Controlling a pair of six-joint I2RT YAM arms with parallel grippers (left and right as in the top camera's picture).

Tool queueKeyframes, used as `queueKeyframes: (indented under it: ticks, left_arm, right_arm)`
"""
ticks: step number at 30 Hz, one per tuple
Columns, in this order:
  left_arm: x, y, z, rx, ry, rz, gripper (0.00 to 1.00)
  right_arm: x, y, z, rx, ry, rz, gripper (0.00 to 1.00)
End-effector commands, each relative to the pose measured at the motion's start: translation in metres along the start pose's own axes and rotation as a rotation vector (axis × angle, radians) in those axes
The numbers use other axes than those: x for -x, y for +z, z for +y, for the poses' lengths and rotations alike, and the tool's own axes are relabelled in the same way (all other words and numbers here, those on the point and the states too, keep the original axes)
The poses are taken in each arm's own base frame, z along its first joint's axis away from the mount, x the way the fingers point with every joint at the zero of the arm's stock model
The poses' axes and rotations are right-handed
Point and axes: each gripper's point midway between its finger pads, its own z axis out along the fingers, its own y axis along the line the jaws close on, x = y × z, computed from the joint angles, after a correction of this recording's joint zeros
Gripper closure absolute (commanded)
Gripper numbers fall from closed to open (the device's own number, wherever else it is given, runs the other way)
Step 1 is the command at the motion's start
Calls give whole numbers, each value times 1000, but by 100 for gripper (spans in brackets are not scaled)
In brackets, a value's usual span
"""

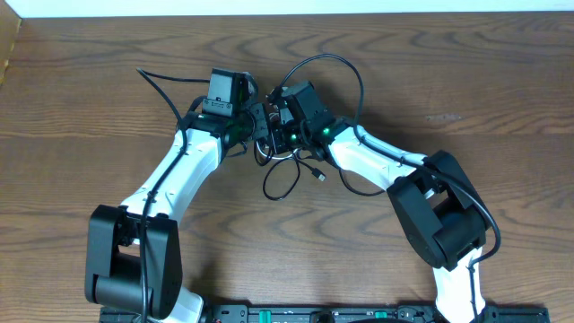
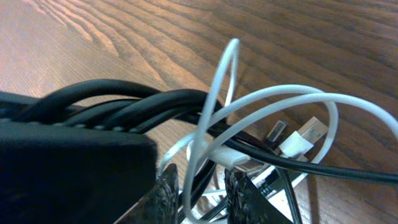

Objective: Untangle cables

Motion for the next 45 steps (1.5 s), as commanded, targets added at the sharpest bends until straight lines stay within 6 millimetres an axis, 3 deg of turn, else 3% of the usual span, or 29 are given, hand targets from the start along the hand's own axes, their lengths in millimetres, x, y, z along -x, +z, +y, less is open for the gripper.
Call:
queueKeyframes:
  ticks: [1,2,7,14,23,32,37,39,43,45]
  left_arm:
    - [3,-5,-1,0,-2,-17,92]
    - [3,-5,-1,0,-2,-17,92]
    - [8,-6,11,64,-4,-44,92]
    - [8,-6,11,64,-6,-44,92]
    - [8,-6,11,64,-6,-44,93]
    - [7,-6,9,51,10,-38,92]
    - [2,-6,-15,-91,114,-4,92]
    - [0,-7,-23,-141,145,7,92]
    - [-2,-11,-34,-223,194,23,92]
    - [-4,-15,-41,-291,234,33,92]
  right_arm:
    - [-6,6,-5,-13,7,14,94]
    - [-5,5,-7,-16,11,14,99]
    - [-11,-5,-15,2,55,68,99]
    - [29,-61,-8,8,3,-26,99]
    - [66,-146,23,-49,-136,-178,99]
    - [88,-226,39,-162,-203,-339,99]
    - [90,-264,28,-300,-192,-404,99]
    - [89,-272,24,-337,-185,-411,99]
    - [83,-269,15,-363,-172,-380,97]
    - [78,-262,6,-376,-158,-344,76]
